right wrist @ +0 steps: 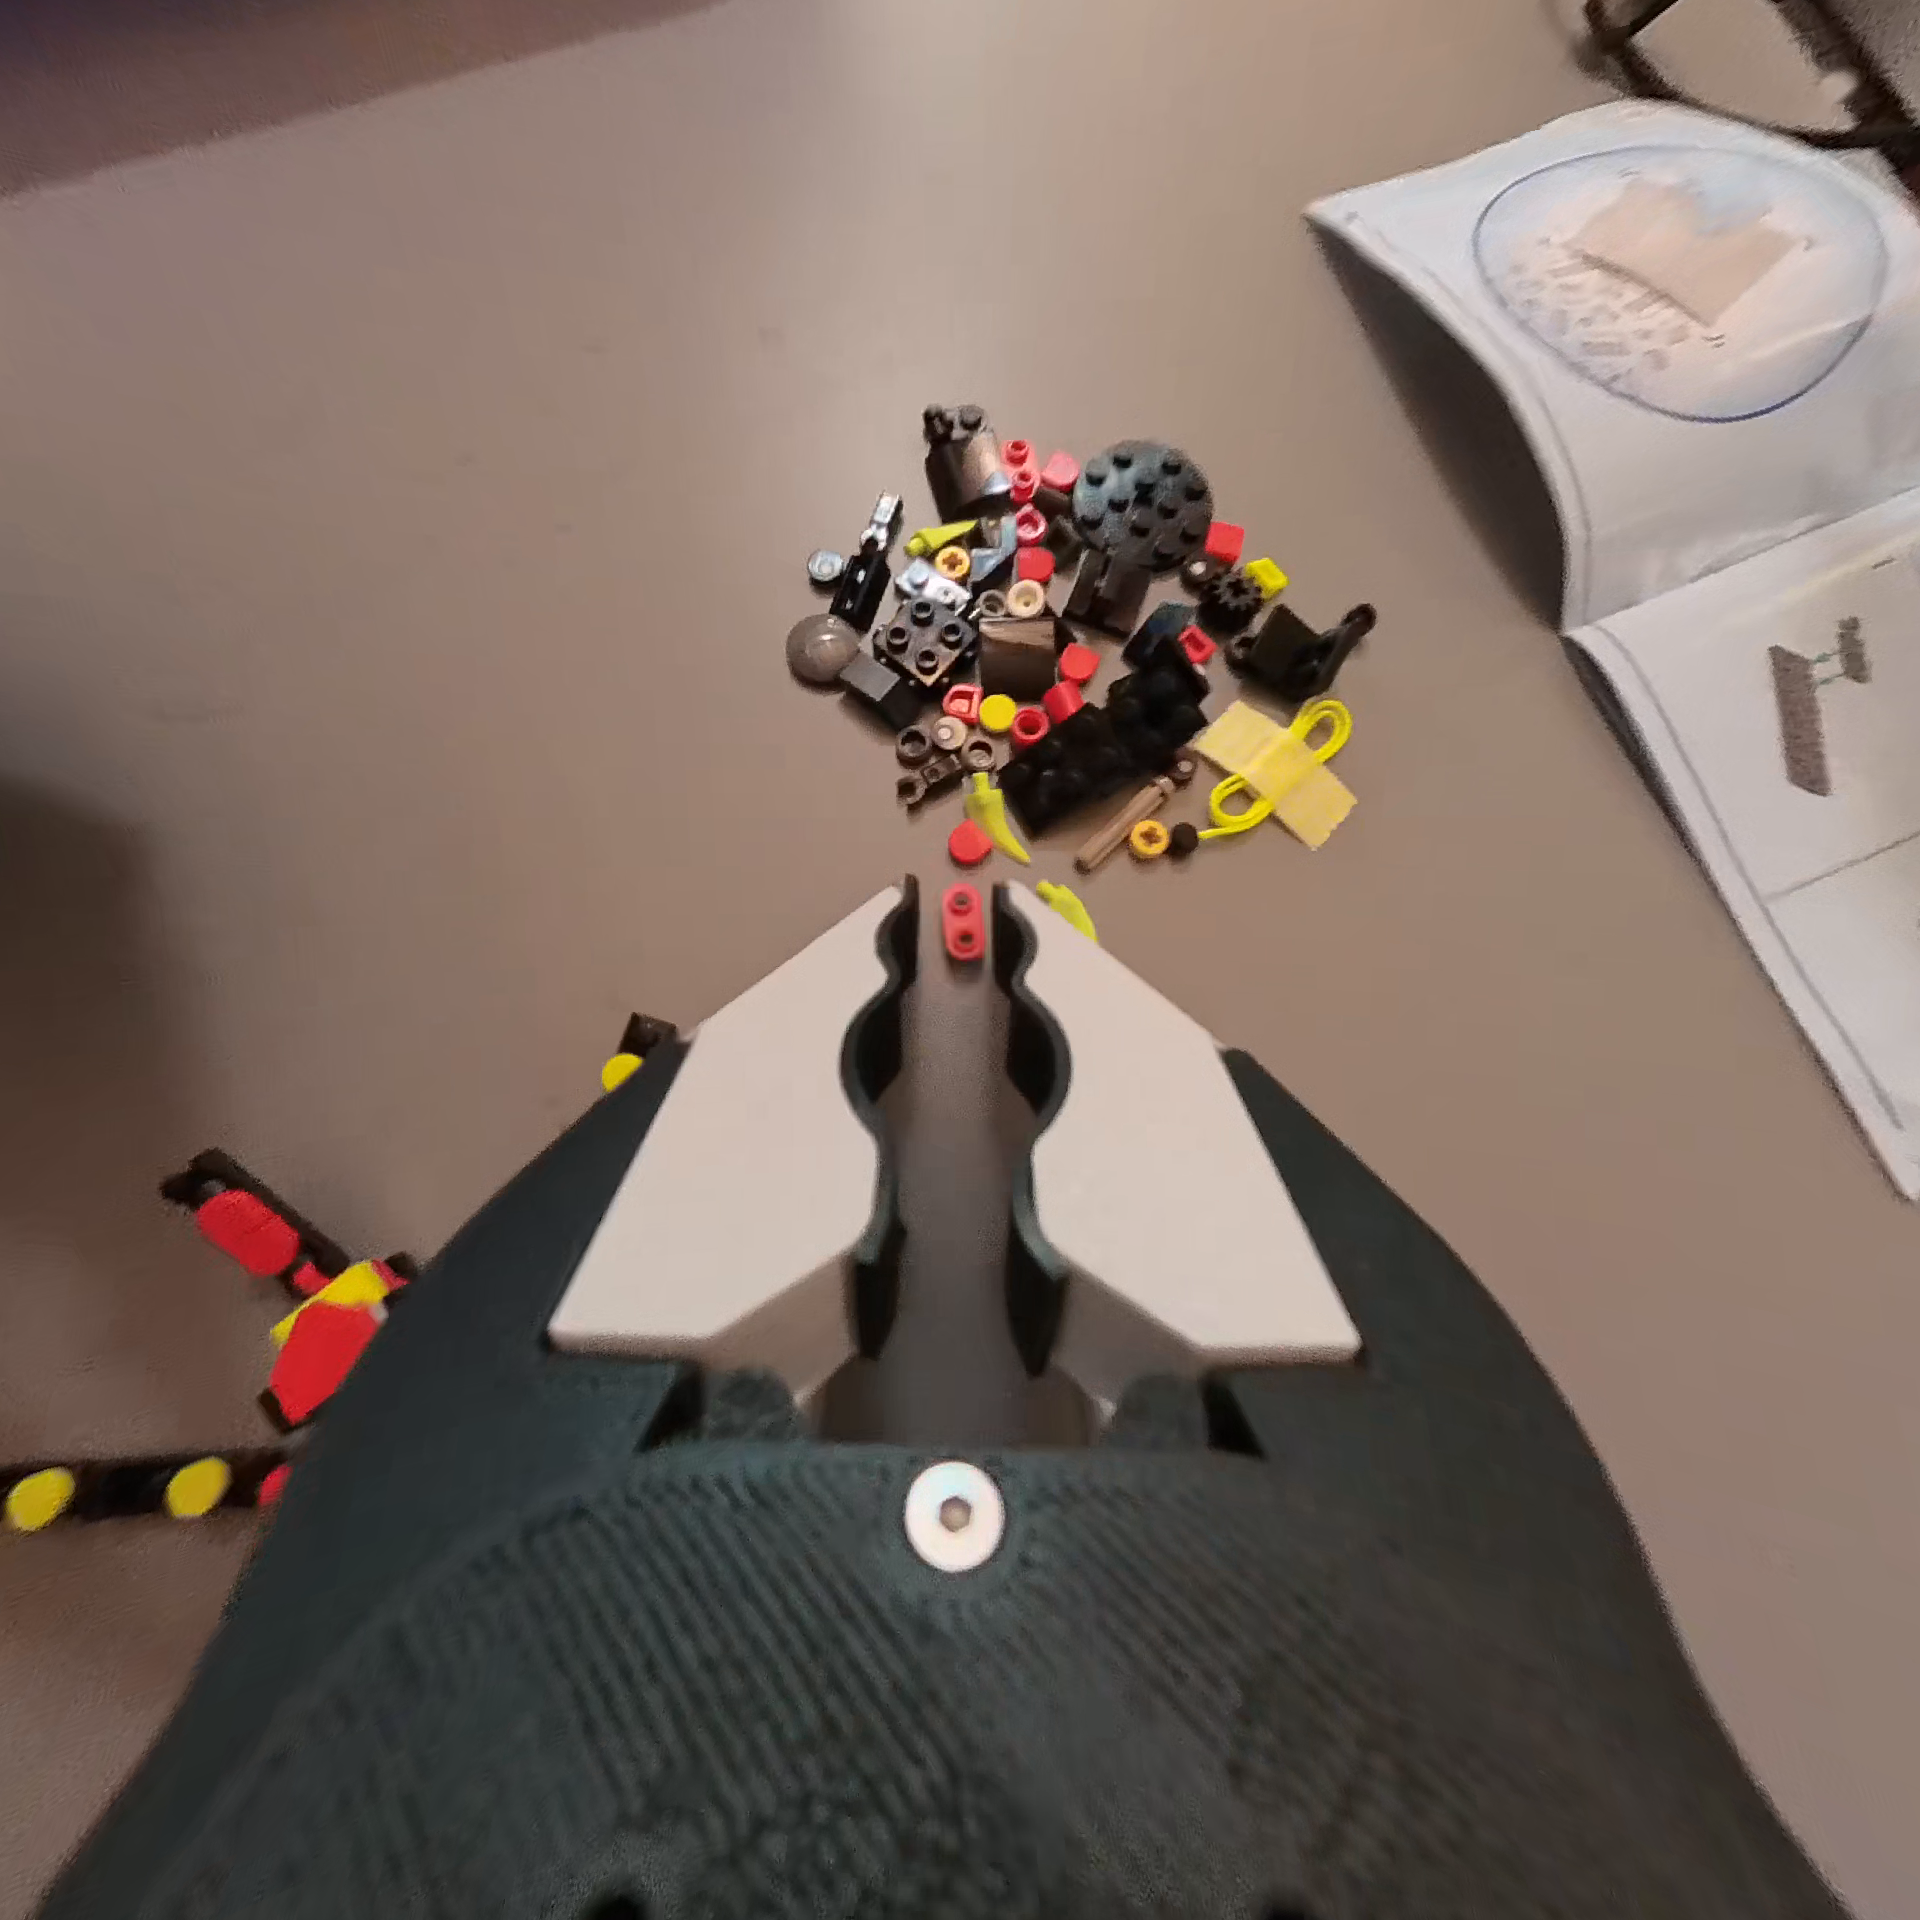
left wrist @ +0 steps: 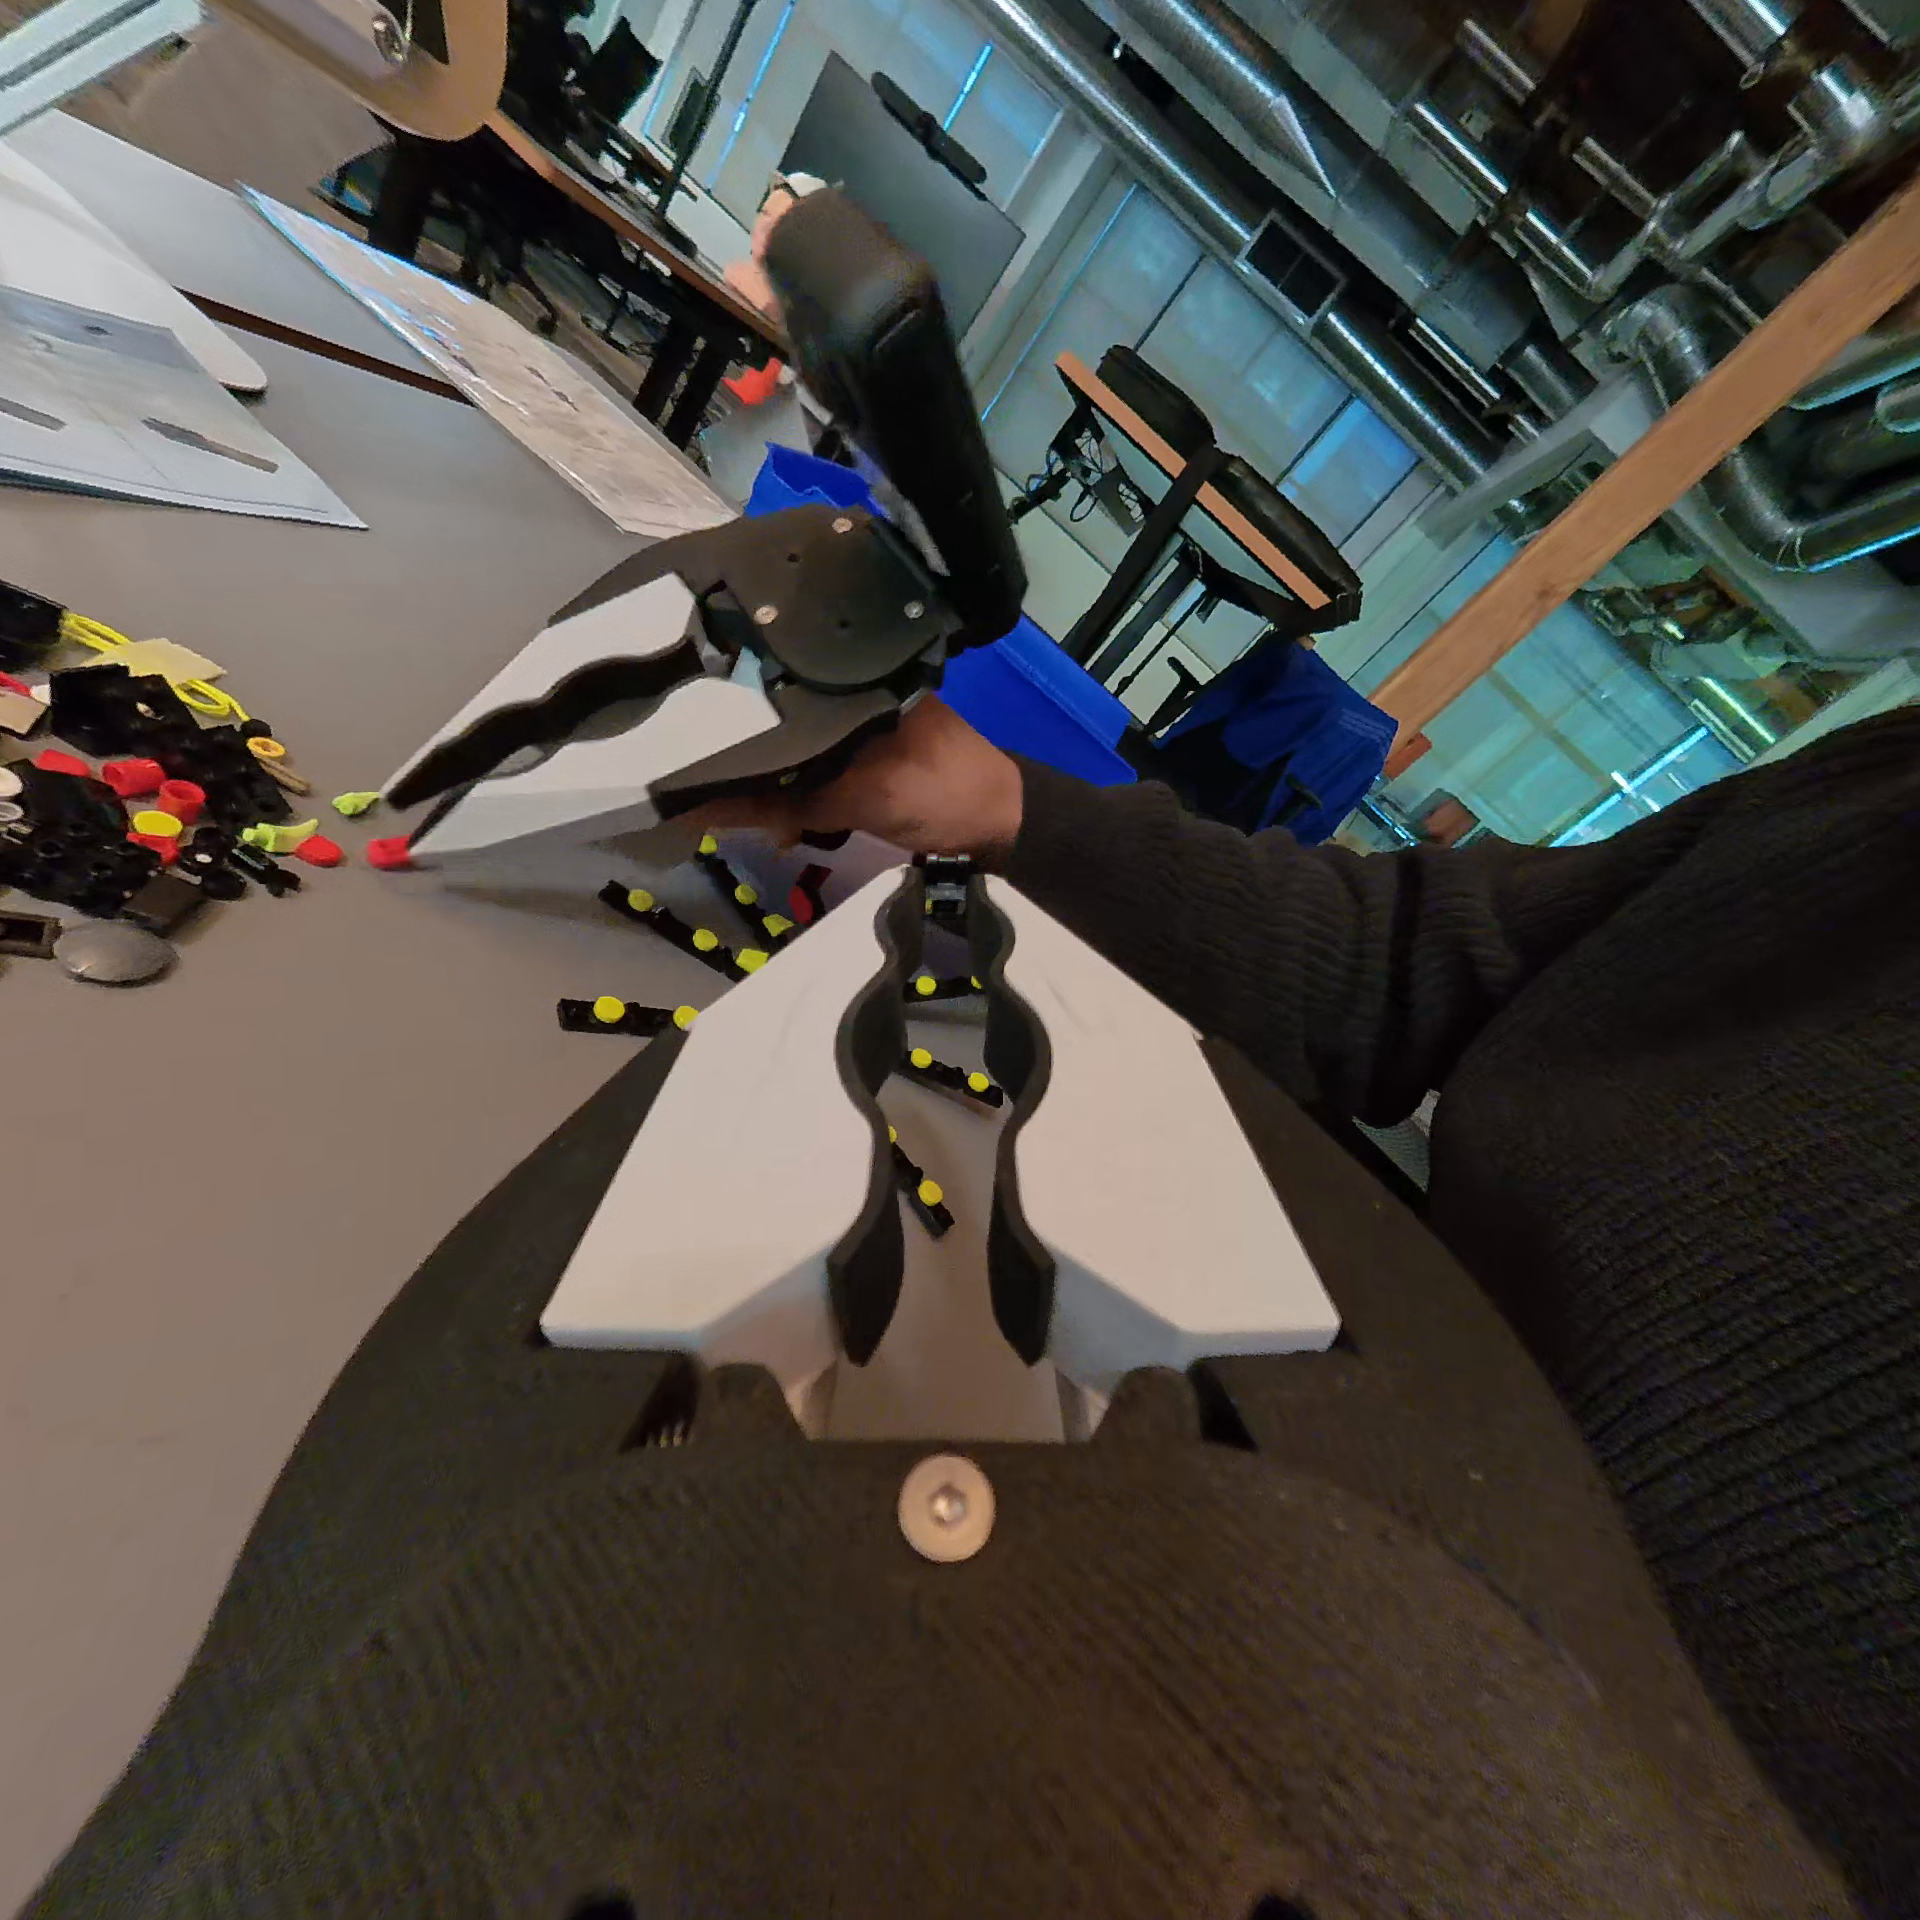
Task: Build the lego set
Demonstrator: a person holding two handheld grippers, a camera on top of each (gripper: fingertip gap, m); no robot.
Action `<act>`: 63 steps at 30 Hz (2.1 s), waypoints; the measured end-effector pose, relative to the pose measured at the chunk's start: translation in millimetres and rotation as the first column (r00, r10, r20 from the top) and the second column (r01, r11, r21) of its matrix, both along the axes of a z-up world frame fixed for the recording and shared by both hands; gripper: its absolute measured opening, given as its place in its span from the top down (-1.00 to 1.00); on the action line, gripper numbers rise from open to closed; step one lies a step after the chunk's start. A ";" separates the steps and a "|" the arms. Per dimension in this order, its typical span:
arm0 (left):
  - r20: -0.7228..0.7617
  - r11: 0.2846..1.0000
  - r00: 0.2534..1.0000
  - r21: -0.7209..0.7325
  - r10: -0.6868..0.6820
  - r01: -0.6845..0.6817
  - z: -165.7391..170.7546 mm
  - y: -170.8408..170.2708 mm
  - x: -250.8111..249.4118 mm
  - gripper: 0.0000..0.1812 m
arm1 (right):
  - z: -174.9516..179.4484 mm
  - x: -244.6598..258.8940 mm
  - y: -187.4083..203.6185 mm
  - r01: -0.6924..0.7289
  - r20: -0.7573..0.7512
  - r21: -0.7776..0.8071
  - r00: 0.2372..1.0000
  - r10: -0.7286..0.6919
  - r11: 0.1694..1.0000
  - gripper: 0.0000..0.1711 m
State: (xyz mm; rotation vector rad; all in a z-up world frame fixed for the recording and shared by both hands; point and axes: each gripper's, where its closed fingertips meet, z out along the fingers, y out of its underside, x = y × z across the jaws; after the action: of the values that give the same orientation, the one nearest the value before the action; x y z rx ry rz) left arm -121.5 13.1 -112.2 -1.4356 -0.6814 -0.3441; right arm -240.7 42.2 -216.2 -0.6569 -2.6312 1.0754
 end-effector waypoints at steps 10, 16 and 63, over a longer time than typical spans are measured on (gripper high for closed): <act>0.002 1.000 1.000 -0.011 -0.012 0.012 -2.6 2.9 1.8 0.93 | 84.9 78.0 24.0 0.042 0.025 -0.465 0.999 -0.035 0.884 0.87; 0.026 0.999 0.999 -0.003 -0.047 0.047 -4.6 10.3 7.1 0.93 | 108.1 120.7 -1.4 0.023 0.141 -0.675 0.985 0.098 0.737 0.86; 0.054 0.982 0.988 0.133 -0.145 0.137 13.2 17.9 22.9 0.93 | 117.5 138.1 -14.2 0.006 0.215 -0.798 0.937 0.275 0.603 0.91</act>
State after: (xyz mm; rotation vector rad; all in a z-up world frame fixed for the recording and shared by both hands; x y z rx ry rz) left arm -98.6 31.0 -99.0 -1.3566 -0.5985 -0.5370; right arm -102.6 28.0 -98.8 -0.8362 -2.3479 2.4367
